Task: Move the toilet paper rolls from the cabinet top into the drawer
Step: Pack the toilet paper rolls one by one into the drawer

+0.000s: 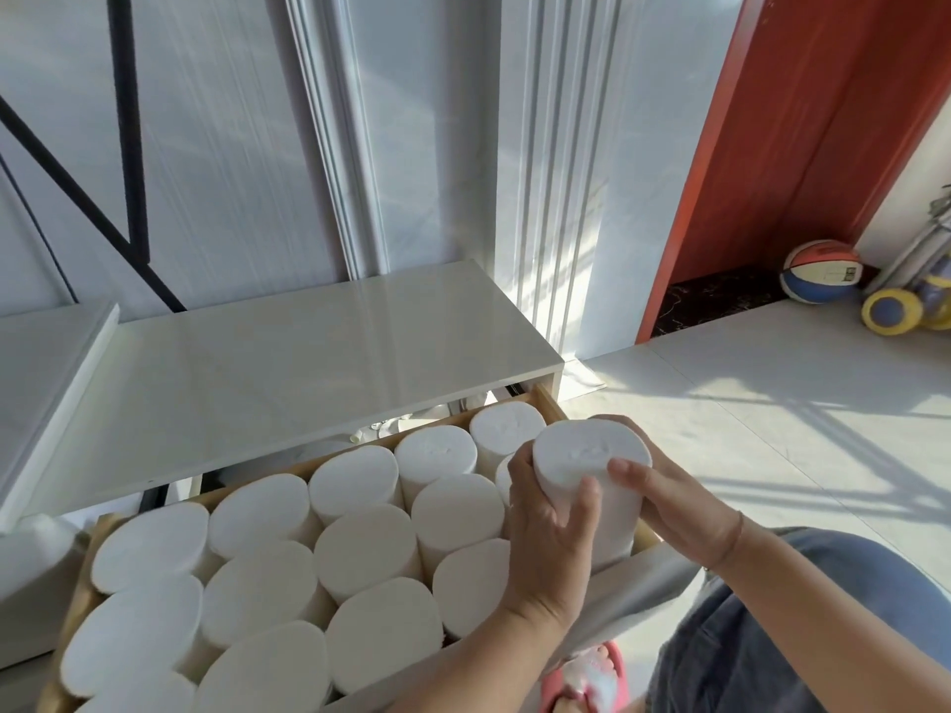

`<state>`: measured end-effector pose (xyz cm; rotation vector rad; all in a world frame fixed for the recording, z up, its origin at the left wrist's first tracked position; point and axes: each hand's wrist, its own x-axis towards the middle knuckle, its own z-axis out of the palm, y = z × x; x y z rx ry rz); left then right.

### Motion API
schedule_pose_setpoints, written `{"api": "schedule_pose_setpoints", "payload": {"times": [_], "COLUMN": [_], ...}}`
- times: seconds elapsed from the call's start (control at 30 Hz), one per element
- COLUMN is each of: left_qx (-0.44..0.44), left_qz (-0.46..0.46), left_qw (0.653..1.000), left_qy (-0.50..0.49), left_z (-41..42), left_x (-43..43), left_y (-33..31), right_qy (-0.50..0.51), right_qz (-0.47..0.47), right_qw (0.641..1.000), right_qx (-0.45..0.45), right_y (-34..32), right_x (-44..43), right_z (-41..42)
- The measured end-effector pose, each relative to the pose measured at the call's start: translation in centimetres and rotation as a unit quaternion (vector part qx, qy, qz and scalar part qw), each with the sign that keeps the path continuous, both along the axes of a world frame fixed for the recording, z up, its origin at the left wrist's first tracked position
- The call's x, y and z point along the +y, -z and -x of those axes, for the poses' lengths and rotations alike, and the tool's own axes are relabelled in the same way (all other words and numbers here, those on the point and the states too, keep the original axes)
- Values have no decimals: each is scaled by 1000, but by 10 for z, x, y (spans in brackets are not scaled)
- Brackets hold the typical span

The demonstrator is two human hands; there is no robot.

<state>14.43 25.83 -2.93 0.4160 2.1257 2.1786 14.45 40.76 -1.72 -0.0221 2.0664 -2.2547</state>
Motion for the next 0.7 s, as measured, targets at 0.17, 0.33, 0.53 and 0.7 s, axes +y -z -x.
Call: {"api": "schedule_pose_setpoints", "payload": {"times": [0.17, 0.33, 0.53, 0.7], "left_qx": [-50, -87, 50, 165], "left_qz": [28, 116, 365, 443], "left_qw": [996, 974, 912, 870], "left_qy": [72, 173, 183, 142], "left_z": [9, 22, 27, 39], "left_x": [-14, -31, -41, -44], "left_y": [6, 8, 35, 48], "right_qy": [-54, -137, -74, 19], "right_qz": [28, 69, -263, -476], "right_qw": [997, 978, 946, 865], "right_qx": [-57, -139, -175, -154], "right_y": [4, -3, 4, 16], "right_x": [4, 16, 7, -8], "right_z": [3, -5, -2, 4]}}
